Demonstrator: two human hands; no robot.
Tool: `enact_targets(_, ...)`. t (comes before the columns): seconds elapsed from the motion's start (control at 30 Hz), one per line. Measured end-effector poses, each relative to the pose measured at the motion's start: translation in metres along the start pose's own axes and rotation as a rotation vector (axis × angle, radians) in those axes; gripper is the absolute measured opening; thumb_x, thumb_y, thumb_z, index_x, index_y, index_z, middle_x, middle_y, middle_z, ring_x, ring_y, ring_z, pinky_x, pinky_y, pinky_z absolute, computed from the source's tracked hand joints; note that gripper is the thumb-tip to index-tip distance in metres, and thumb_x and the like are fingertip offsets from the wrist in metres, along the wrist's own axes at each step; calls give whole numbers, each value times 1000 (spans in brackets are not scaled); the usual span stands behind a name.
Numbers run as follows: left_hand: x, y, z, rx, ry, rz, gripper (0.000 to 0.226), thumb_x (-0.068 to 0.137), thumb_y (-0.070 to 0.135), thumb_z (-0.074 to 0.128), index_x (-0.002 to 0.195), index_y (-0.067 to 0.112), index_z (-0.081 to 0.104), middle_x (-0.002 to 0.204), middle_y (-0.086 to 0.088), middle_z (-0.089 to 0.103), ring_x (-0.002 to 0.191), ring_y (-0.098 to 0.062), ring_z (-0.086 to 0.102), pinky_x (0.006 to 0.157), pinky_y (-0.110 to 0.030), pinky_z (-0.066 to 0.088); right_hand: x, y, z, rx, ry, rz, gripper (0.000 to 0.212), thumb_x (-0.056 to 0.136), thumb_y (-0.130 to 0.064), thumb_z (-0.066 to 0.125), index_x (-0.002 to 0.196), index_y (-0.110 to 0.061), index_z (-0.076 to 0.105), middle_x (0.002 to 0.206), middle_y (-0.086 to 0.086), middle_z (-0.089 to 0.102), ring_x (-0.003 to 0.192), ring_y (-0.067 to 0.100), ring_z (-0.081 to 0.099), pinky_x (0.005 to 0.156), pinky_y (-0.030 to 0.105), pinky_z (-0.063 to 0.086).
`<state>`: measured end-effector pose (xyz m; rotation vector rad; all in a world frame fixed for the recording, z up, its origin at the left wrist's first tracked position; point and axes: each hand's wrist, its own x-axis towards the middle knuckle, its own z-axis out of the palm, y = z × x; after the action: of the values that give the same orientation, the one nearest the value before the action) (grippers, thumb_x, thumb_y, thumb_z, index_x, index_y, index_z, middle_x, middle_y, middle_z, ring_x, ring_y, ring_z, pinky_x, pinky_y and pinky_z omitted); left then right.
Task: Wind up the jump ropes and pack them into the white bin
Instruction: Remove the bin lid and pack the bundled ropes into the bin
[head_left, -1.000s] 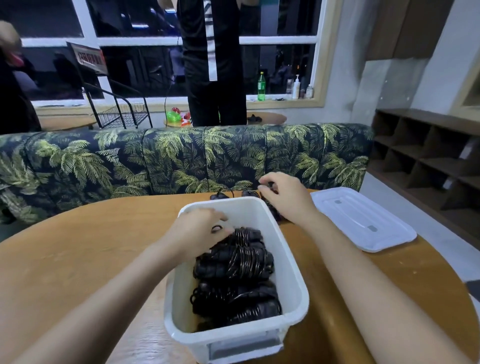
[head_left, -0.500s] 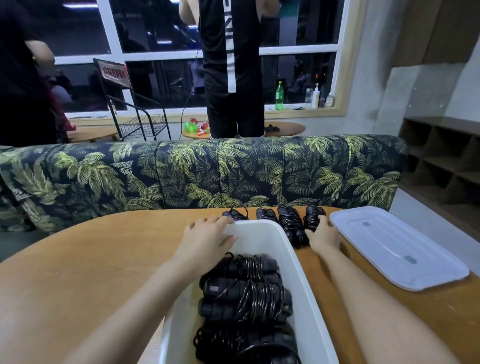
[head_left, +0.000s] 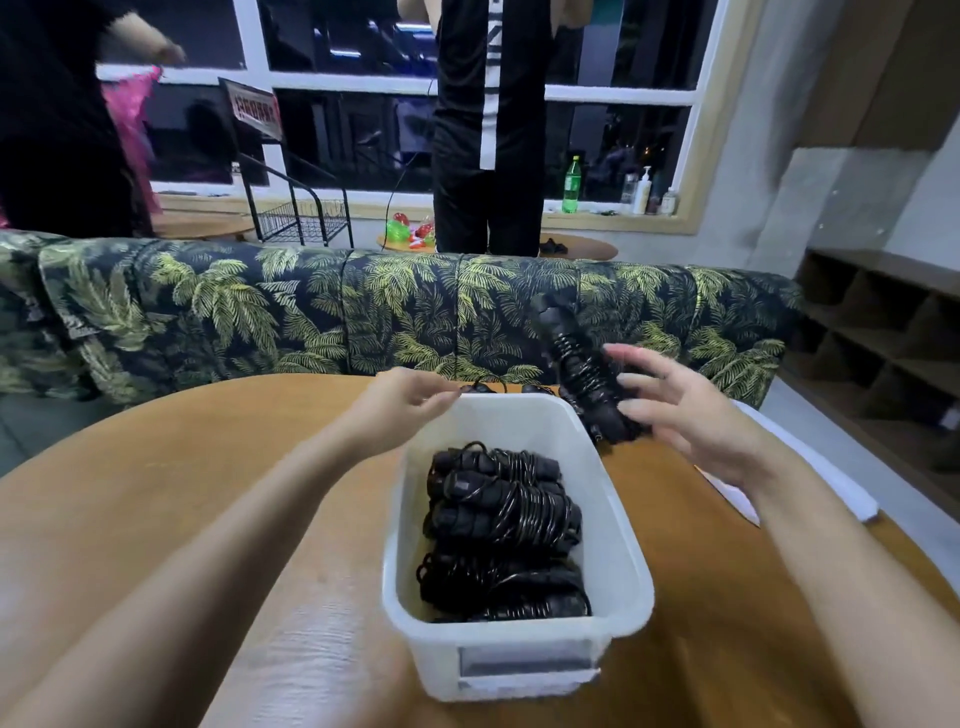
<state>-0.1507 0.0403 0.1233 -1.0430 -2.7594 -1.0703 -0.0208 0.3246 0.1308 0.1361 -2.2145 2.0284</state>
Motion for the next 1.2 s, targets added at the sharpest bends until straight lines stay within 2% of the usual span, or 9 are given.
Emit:
enact_targets(0.17, -27, 10, -17, -173, -83, 25, 29, 97, 33, 48, 117, 19, 65, 100, 8, 72, 90, -3, 67, 85, -22, 53, -38, -8, 40, -504, -424, 23, 58, 83, -6, 73, 127, -39, 58, 132, -19, 57, 127, 3, 49, 105, 28, 42)
enact_targets(0.27, -40, 21, -6, 9, -285, 123, 32, 92, 35, 59, 121, 21, 64, 110, 10, 69, 97, -2, 64, 85, -11, 48, -41, 0, 60, -850, -555, -60, 49, 82, -10, 72, 121, -36, 59, 124, -23, 55, 120, 1, 49, 101, 25, 41)
enact_targets(0.4, -42, 28, 23, 426, -301, 194, 39, 85, 30, 70, 122, 20, 62, 120, 5, 61, 107, -17, 57, 89, -32, 47, -39, 15, 78, -1253, -540, -68, 49, 79, -15, 76, 113, -37, 47, 118, -17, 48, 110, 9, 47, 89, 41, 47)
enact_targets(0.53, -32, 18, 35, 438, -277, 124, 45, 79, 28, 75, 121, 22, 60, 118, 2, 60, 107, -20, 57, 86, -33, 48, -23, 0, 73, -1053, -458, -38, 38, 80, -32, 77, 115, -28, 63, 123, -15, 57, 115, -1, 47, 96, 19, 38)
enact_targets(0.6, -28, 14, 35, 359, -285, 78, 46, 77, 28, 78, 119, 19, 61, 114, -1, 64, 106, -22, 59, 84, -30, 48, -7, 6, 73, -1131, -326, -29, 38, 88, -37, 68, 124, -27, 59, 126, -13, 59, 118, 5, 51, 100, 27, 40)
enact_targets(0.8, -23, 11, 26, 259, -192, 43, 32, 75, 18, 80, 106, 13, 72, 98, -3, 71, 90, -24, 63, 77, -30, 49, 19, 23, 80, -1348, -430, 200, 61, 89, -45, 63, 143, -25, 42, 140, -4, 52, 123, 18, 51, 99, 36, 45)
enact_targets(0.97, -33, 6, 22, 97, -28, 92, 34, 65, 4, 84, 92, 15, 67, 87, 7, 60, 82, -15, 57, 66, -12, 42, 13, 14, 81, -1242, -266, 27, 45, 78, -32, 77, 113, -22, 50, 111, -2, 59, 100, 21, 57, 85, 38, 47)
enact_targets(1.07, -37, -3, 31, 256, -143, 133, 43, 63, 15, 86, 88, 25, 53, 89, 14, 49, 86, -18, 53, 70, -29, 45, 6, 20, 88, -1374, -257, -146, 39, 80, -27, 75, 101, -25, 42, 102, -8, 47, 82, 19, 51, 66, 35, 38)
enact_targets(1.2, -36, 2, 25, 246, -313, 167, 20, 71, 27, 83, 83, 22, 68, 90, 7, 60, 83, -11, 54, 76, -32, 48, 7, 19, 82, -1207, -400, -27, 18, 87, -28, 70, 95, -24, 53, 100, -9, 49, 89, 16, 55, 76, 30, 42)
